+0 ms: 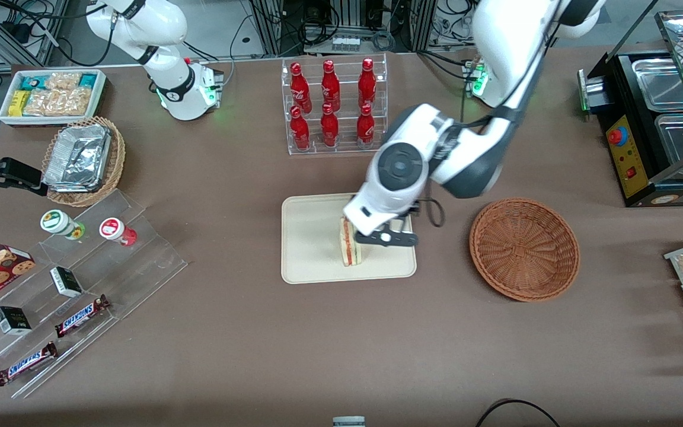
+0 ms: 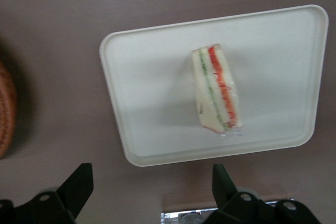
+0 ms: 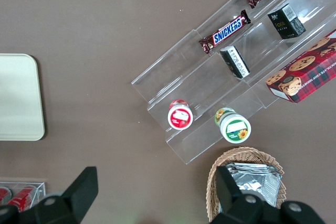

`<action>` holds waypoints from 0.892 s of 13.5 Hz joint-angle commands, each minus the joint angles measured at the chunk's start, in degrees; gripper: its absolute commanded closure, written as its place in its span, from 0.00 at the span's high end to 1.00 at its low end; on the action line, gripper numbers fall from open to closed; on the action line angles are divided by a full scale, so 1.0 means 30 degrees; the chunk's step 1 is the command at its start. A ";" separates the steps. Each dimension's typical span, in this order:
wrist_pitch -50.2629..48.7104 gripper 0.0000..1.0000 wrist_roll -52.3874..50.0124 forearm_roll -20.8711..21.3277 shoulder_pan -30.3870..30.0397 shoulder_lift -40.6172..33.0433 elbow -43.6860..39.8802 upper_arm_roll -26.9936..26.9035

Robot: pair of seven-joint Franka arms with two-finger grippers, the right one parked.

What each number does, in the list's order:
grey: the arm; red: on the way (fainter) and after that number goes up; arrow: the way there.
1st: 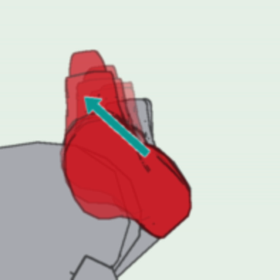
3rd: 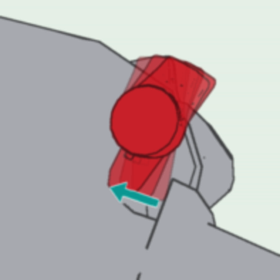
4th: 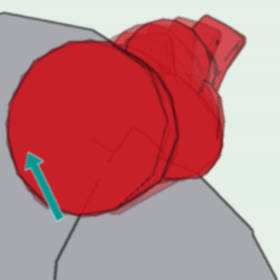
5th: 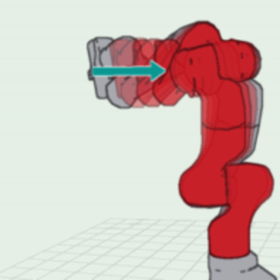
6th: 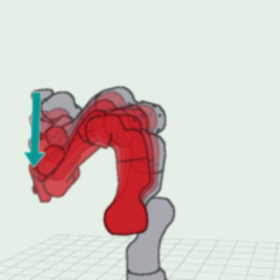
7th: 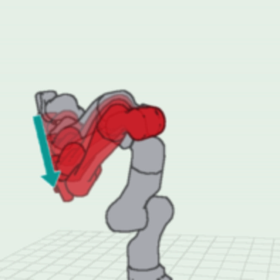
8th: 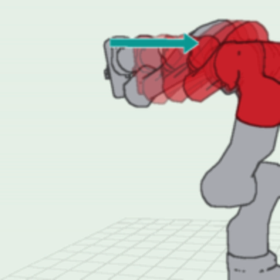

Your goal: Place sandwich from basket to tray

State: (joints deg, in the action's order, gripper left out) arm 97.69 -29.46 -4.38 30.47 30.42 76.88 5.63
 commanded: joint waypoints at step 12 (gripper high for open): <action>-0.2270 1.00 0.7033 0.0931 -0.7047 -0.7004 0.5398 0.0027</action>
State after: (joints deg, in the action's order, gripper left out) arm 91.64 -10.81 -2.14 11.22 11.80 90.90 5.11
